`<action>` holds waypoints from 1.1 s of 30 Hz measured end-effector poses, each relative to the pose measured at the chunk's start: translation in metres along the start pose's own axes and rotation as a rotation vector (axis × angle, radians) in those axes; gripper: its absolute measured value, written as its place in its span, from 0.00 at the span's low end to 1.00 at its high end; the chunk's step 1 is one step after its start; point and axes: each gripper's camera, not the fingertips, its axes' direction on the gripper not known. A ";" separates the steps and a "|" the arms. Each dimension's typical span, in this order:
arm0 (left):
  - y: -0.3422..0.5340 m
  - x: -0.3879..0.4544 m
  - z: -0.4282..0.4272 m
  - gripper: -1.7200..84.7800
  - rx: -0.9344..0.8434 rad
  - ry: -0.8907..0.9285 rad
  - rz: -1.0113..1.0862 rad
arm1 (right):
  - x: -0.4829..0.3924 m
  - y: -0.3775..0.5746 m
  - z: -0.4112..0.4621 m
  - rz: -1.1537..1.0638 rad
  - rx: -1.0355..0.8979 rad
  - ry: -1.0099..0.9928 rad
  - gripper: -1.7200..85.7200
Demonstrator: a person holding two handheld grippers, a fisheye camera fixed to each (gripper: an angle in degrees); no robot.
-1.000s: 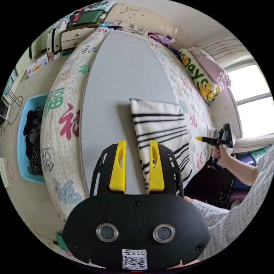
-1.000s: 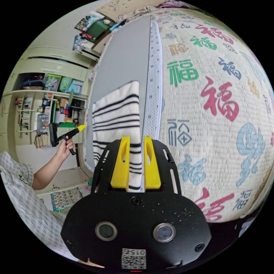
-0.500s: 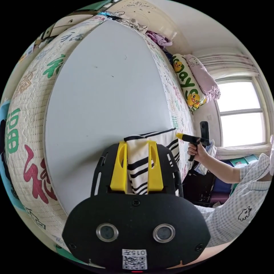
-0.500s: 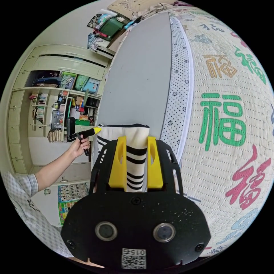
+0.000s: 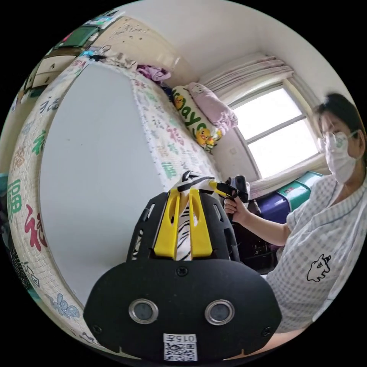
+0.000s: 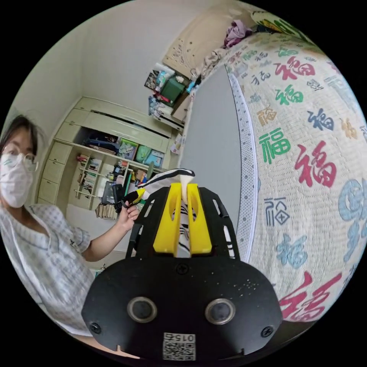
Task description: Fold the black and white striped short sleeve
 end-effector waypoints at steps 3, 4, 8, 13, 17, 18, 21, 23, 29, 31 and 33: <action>0.008 0.054 0.009 0.06 0.003 0.087 0.088 | -0.039 0.048 -0.067 -0.030 0.096 -0.003 0.04; 0.010 0.074 0.016 0.06 -0.010 0.112 0.122 | -0.055 0.067 -0.092 -0.043 0.128 0.013 0.04; 0.014 0.130 0.051 0.05 -0.074 0.149 0.260 | -0.091 0.118 -0.162 -0.066 0.210 0.085 0.03; 0.013 0.185 0.137 0.05 -0.161 0.267 0.345 | -0.115 0.172 -0.253 -0.049 0.311 0.186 0.04; 0.006 0.218 0.205 0.05 -0.198 0.316 0.355 | -0.119 0.190 -0.309 -0.039 0.313 0.261 0.04; 0.002 0.226 0.229 0.05 -0.197 0.325 0.346 | -0.116 0.191 -0.327 -0.034 0.298 0.277 0.04; -0.009 0.234 0.300 0.05 -0.205 0.309 0.278 | -0.095 0.174 -0.360 -0.022 0.204 0.365 0.04; -0.018 0.229 0.352 0.05 -0.225 0.277 0.236 | -0.069 0.153 -0.368 0.007 0.119 0.450 0.04; -0.060 0.153 0.553 0.05 -0.268 0.073 0.008 | 0.062 0.056 -0.335 0.120 -0.115 0.795 0.04; -0.076 0.121 0.621 0.06 -0.314 -0.048 -0.101 | 0.109 0.026 -0.306 0.173 -0.228 0.898 0.05; -0.087 0.106 0.655 0.06 -0.338 -0.097 -0.180 | 0.132 0.016 -0.288 0.180 -0.309 0.996 0.05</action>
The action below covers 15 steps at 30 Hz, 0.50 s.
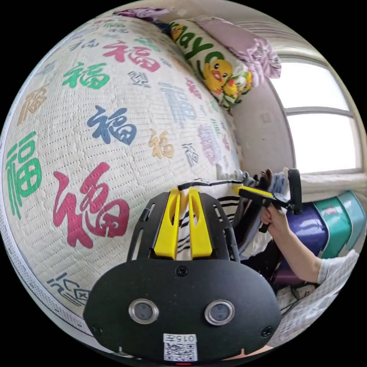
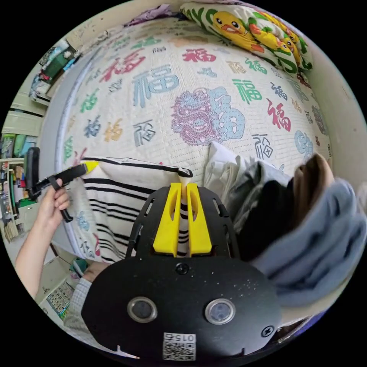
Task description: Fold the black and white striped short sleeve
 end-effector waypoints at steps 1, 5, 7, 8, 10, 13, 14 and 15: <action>-0.011 0.001 0.014 0.06 -0.019 -0.026 -0.007 | 0.002 -0.006 0.013 0.010 -0.044 0.041 0.06; -0.030 0.021 0.044 0.08 -0.093 -0.177 0.077 | 0.020 -0.004 0.023 0.081 -0.056 0.062 0.07; -0.035 0.033 0.051 0.08 -0.101 -0.261 0.117 | 0.034 0.006 0.012 0.145 -0.013 0.057 0.05; -0.035 0.036 0.051 0.08 -0.096 -0.284 0.118 | 0.036 0.009 0.009 0.150 -0.003 0.046 0.05; -0.031 0.051 0.046 0.07 -0.035 -0.349 0.132 | 0.033 0.031 -0.014 0.117 0.073 -0.038 0.05; -0.013 0.080 0.045 0.08 0.009 -0.303 0.206 | 0.019 0.085 -0.058 -0.039 0.239 -0.237 0.05; -0.008 0.086 0.047 0.09 0.007 -0.285 0.221 | 0.016 0.099 -0.067 -0.066 0.272 -0.264 0.06; 0.004 0.100 0.055 0.09 -0.006 -0.246 0.255 | 0.012 0.128 -0.083 -0.118 0.328 -0.297 0.07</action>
